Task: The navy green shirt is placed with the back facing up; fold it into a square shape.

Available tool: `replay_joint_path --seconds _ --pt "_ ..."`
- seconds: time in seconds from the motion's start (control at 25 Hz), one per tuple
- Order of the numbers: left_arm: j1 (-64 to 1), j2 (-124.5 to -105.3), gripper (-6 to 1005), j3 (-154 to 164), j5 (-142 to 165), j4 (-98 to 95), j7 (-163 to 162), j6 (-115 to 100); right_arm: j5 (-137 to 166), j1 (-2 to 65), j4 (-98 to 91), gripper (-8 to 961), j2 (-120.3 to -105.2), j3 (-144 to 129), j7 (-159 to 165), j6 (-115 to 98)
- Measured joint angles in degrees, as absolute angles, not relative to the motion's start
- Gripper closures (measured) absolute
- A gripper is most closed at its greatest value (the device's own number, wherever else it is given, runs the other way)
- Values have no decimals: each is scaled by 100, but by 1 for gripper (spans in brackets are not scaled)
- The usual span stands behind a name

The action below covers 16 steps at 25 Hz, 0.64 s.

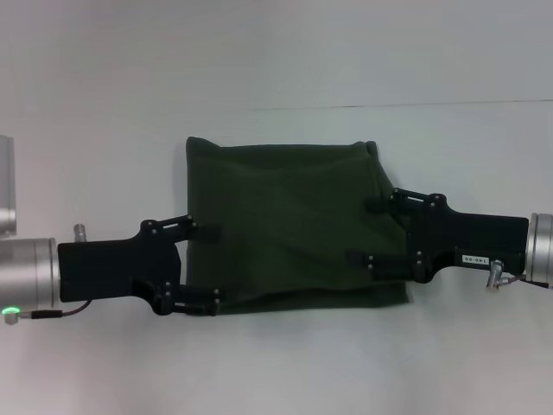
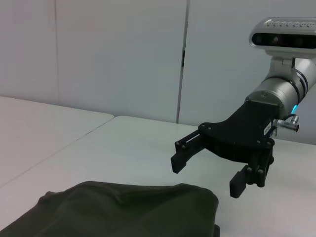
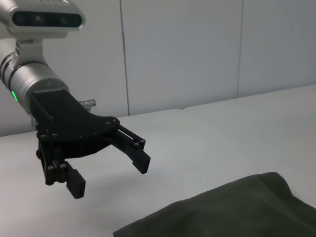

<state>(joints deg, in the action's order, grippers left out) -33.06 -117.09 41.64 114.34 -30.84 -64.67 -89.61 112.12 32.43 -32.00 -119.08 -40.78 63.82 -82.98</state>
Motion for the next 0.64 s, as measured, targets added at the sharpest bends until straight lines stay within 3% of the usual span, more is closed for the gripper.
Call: replay_joint_path --seconds 0.64 --pt "-3319 -11724 78 4166 11430 -3086 -6460 -8968 11215 3243 -3232 29 -11881 -4211 6433 -8332"
